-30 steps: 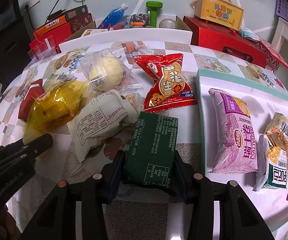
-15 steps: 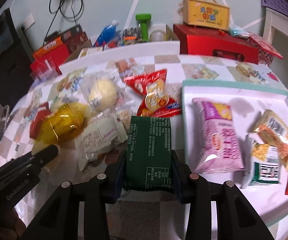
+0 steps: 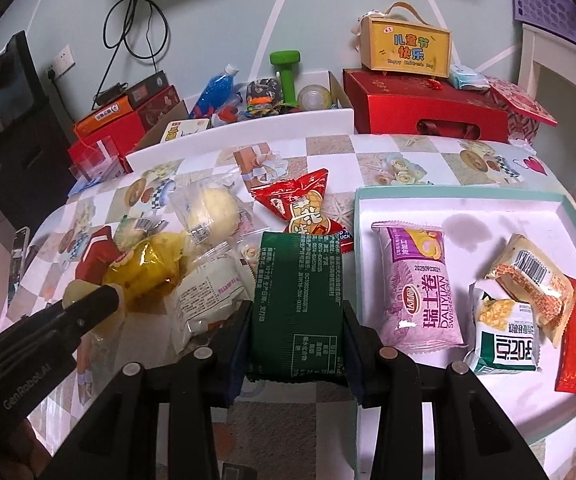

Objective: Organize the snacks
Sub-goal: 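Grasp the dark green packet with right tool while left tool grasps round cream bun, then carry the green packet with right tool while left tool carries the bun over tray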

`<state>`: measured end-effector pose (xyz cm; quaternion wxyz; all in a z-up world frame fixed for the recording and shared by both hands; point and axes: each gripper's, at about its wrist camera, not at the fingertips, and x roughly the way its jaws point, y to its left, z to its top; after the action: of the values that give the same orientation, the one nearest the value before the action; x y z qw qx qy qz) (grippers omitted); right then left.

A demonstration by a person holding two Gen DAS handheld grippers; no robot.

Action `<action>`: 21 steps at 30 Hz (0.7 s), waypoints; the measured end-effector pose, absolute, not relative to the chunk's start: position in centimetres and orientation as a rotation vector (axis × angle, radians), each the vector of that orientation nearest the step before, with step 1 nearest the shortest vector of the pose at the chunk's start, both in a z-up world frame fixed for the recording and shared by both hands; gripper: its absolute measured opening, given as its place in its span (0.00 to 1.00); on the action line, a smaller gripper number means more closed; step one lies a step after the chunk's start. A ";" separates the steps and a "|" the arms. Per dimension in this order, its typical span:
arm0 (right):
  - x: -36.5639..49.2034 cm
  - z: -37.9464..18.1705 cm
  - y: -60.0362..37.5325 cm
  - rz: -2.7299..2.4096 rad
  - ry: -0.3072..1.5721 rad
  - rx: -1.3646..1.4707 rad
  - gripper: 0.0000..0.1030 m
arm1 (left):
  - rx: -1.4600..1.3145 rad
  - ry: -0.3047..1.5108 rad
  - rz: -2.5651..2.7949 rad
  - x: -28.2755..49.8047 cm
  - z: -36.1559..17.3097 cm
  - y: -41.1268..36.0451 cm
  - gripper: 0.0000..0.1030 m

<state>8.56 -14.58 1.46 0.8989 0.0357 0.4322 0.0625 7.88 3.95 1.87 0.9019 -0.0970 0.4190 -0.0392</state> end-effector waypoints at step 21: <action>6.7 4.3 -26.0 -0.140 0.796 0.240 0.42 | -0.078 0.803 -0.342 7.7 4.8 -6.6 0.35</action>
<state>6.68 -26.04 4.34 0.9126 0.1163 0.3861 -0.0680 7.71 -6.57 4.75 0.9056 -0.0377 0.3887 -0.1656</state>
